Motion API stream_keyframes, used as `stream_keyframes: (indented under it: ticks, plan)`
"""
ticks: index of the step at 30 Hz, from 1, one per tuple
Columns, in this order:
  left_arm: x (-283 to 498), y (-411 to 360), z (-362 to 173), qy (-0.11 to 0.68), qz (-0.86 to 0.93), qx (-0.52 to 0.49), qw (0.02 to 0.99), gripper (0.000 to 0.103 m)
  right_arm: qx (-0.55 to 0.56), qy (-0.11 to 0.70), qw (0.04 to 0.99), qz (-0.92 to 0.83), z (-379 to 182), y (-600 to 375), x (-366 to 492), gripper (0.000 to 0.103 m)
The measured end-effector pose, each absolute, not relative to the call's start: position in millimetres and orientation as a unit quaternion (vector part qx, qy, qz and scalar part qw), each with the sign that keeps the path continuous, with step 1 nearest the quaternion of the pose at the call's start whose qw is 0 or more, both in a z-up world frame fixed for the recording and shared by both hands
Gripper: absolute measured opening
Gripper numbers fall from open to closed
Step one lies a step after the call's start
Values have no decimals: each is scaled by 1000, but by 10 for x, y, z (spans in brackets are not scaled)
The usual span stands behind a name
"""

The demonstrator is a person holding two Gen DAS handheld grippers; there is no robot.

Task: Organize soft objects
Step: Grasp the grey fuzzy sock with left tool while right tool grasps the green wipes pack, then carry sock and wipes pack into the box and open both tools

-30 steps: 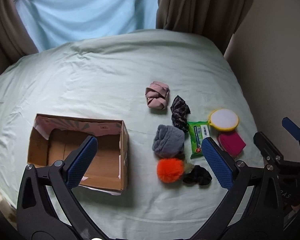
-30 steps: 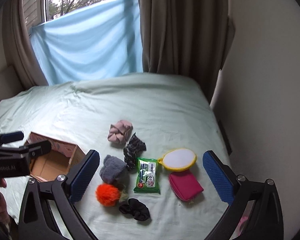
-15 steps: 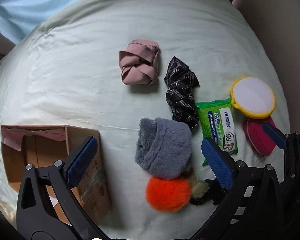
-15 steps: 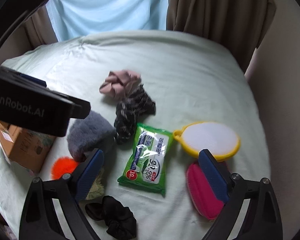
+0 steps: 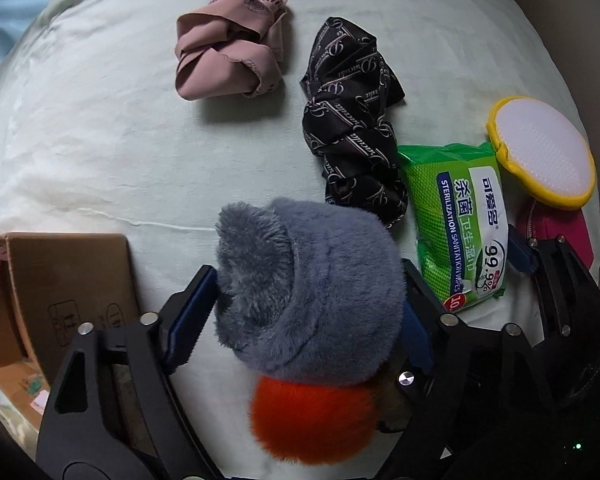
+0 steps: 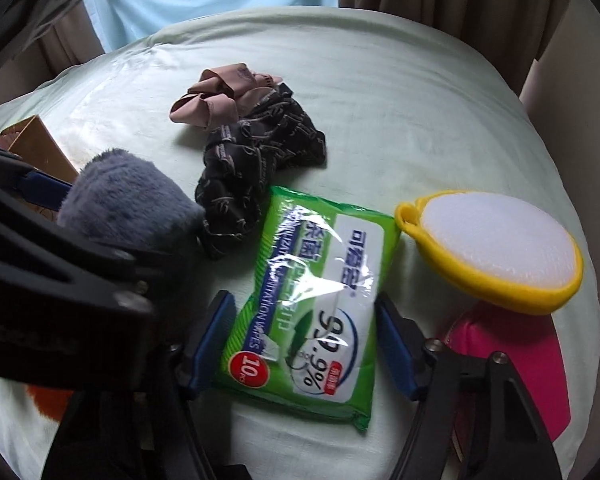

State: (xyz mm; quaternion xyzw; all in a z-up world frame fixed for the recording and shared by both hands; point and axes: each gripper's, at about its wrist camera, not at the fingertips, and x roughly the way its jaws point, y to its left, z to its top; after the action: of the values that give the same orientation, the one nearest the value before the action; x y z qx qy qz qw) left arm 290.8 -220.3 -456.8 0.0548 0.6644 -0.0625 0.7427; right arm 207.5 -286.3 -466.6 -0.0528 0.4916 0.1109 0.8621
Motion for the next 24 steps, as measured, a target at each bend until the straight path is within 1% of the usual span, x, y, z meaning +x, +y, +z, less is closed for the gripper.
stream_keyframes:
  ticks: [5,7,13,19,24]
  plan:
    - [2859,-2301,-4575,658,-62,68,747,68,-44,491,862,114,-4665,-2887,2063,54]
    - [2840,-2289,-4555,656,-64,63,749,62,-41,492,863,113,-4652,-2895,2062,49]
    - [2783,-2262,-4462,652,-68,61,752,51,-34,487,865,113,-4558,-2907,2106,42]
    - [2681,-2225,-4112,636,-62,52,768,51,-38,469,875,115,-4260,-2903,2012,41]
    - [2574,-2166,-3666,612,-59,50,787,51,-28,453,884,109,-3883,-2946,1904,41]
